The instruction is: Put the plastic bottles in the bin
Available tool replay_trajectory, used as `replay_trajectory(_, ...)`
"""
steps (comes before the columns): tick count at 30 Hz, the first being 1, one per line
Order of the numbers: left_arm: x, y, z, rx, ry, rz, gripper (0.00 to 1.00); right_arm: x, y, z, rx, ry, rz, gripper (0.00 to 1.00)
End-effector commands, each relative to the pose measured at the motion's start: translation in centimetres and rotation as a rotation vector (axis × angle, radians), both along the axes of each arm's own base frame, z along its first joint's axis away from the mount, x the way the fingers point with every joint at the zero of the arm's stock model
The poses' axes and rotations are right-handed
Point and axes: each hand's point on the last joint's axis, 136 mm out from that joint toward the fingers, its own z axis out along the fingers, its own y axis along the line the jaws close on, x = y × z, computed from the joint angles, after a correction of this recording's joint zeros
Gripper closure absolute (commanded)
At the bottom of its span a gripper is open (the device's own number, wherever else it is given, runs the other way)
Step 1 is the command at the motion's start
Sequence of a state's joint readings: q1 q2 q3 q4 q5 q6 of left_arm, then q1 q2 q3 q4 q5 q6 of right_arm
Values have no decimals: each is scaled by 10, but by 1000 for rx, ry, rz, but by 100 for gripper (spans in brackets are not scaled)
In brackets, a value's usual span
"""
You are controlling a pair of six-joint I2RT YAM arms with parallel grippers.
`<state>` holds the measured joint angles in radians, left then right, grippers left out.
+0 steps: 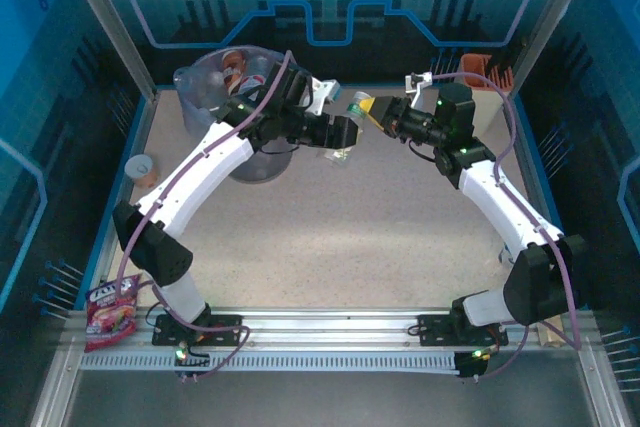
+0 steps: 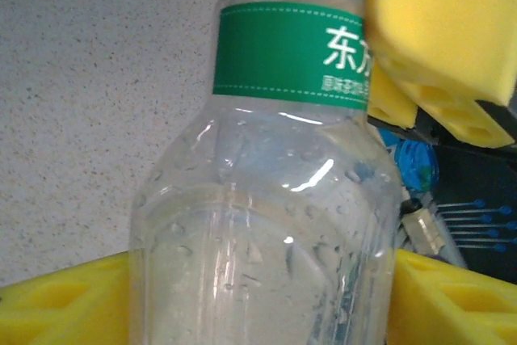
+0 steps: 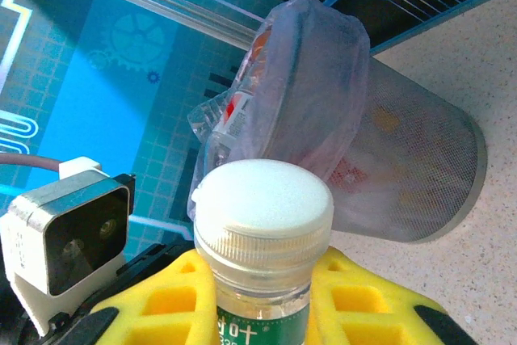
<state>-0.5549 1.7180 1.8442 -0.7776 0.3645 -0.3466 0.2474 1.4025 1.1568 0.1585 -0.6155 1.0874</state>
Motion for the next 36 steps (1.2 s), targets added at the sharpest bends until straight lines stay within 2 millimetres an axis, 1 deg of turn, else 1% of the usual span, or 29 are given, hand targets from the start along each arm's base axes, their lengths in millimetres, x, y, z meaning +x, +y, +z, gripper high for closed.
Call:
replay_trajectory(1,2,-4,20,-46,-41,2,35,-2,6,16,26,-49,36,82)
replay_trajectory(3,3,-3,22,-47,-47,7,39,-1,7,17,29,-52,41,78)
replay_trajectory(4,3,-3,24,-49,-52,11,40,0,7,16,29,-54,38,73)
replay_trajectory(5,3,-2,25,-53,-55,13,41,0,7,18,27,-60,37,66)
replay_trajectory(8,4,2,38,-62,-97,26,42,1,3,26,16,-83,18,39)
replay_trajectory(10,6,9,49,-62,-133,48,44,6,-9,27,0,-79,-28,24)
replay_trajectory(11,7,14,53,-61,-146,61,44,9,-17,25,-10,-63,-59,18)
replay_trajectory(12,9,21,59,-61,-160,83,45,13,-29,21,-19,-40,-102,13)
replay_trajectory(13,12,29,64,-59,-171,109,45,17,-44,16,-21,-23,-150,11)
replay_trajectory(14,15,38,68,-56,-179,136,45,19,-56,11,-20,-8,-190,11)
replay_trajectory(16,23,63,79,-42,-199,209,46,21,-78,-5,-22,23,-251,11)
replay_trajectory(17,26,75,84,-35,-211,240,46,21,-84,-13,-26,39,-260,11)
replay_trajectory(18,30,92,91,-18,-227,287,46,20,-90,-21,-32,57,-263,11)
replay_trajectory(21,42,151,106,78,-276,459,47,14,-96,-42,-51,98,-247,12)
replay_trajectory(23,48,191,112,147,-297,578,48,11,-98,-55,-63,120,-239,13)
replay_trajectory(25,52,228,111,222,-299,686,48,9,-100,-65,-67,140,-235,13)
replay_trajectory(28,62,269,101,311,-279,794,48,7,-101,-75,-64,153,-226,13)
replay_trajectory(31,72,298,86,402,-227,857,49,6,-99,-80,-66,160,-210,14)
replay_trajectory(33,80,305,78,441,-223,860,49,6,-98,-82,-66,162,-201,14)
replay_trajectory(36,90,304,66,462,-208,838,49,5,-98,-86,-70,165,-196,14)
